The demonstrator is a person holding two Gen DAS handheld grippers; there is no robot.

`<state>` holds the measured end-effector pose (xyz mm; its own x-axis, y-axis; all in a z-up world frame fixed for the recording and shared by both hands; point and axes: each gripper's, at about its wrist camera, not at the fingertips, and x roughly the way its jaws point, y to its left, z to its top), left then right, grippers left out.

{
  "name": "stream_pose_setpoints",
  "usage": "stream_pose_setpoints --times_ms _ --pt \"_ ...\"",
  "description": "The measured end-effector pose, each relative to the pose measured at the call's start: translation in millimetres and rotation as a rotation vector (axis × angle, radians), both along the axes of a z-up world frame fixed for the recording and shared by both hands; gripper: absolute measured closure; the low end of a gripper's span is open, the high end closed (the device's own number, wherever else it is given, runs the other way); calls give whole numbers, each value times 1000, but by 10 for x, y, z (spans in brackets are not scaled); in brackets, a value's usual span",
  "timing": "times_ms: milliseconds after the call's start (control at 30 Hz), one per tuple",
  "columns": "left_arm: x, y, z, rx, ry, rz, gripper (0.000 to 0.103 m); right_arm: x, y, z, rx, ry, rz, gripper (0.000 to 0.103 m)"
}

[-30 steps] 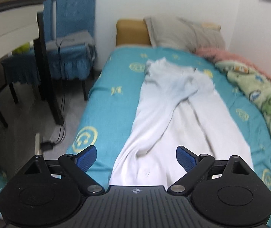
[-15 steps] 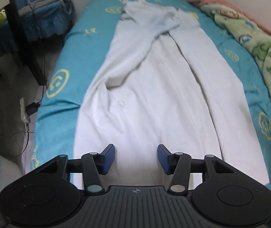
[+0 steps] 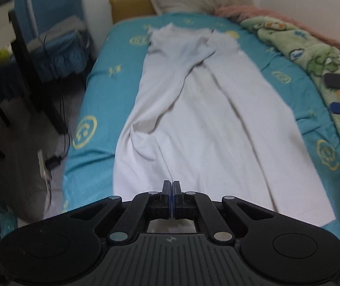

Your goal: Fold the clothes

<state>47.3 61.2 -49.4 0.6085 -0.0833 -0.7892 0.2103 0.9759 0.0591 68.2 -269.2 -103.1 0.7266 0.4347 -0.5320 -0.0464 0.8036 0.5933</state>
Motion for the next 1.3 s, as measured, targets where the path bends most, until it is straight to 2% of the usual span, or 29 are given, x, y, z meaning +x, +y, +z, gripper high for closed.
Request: stream_pose_setpoints --times_ms 267,433,567,667,767,967,1067,1133,1167,1233,1300 --pt "-420 -400 467 27 -147 -194 103 -2 -87 -36 32 42 -27 20" --pt "-569 -602 542 36 -183 -291 103 -17 -123 -43 37 55 -39 20" --pt "-597 -657 556 16 -191 -325 103 -11 -139 -62 31 69 -41 20" --pt "-590 -675 467 -7 -166 -342 103 1 -138 -77 27 79 -41 20" --pt "-563 -748 239 -24 -118 -359 103 11 -136 -100 28 87 -41 20" --pt "-345 -988 -260 -37 59 -374 102 10 -131 -152 53 96 -32 20" --pt "-275 -979 -274 -69 74 -367 92 -4 -152 -166 101 77 -27 20" --pt "-257 -909 -208 -102 46 -353 75 -11 -172 -174 153 56 -21 20" --pt "-234 -863 -173 -125 32 -341 70 -12 -179 -179 184 43 -16 20" --pt "-168 -765 -102 -161 -4 -293 57 42 -155 -187 205 35 -8 26" --pt "-83 -668 -39 -182 -39 -221 55 139 -119 -203 222 36 3 27"
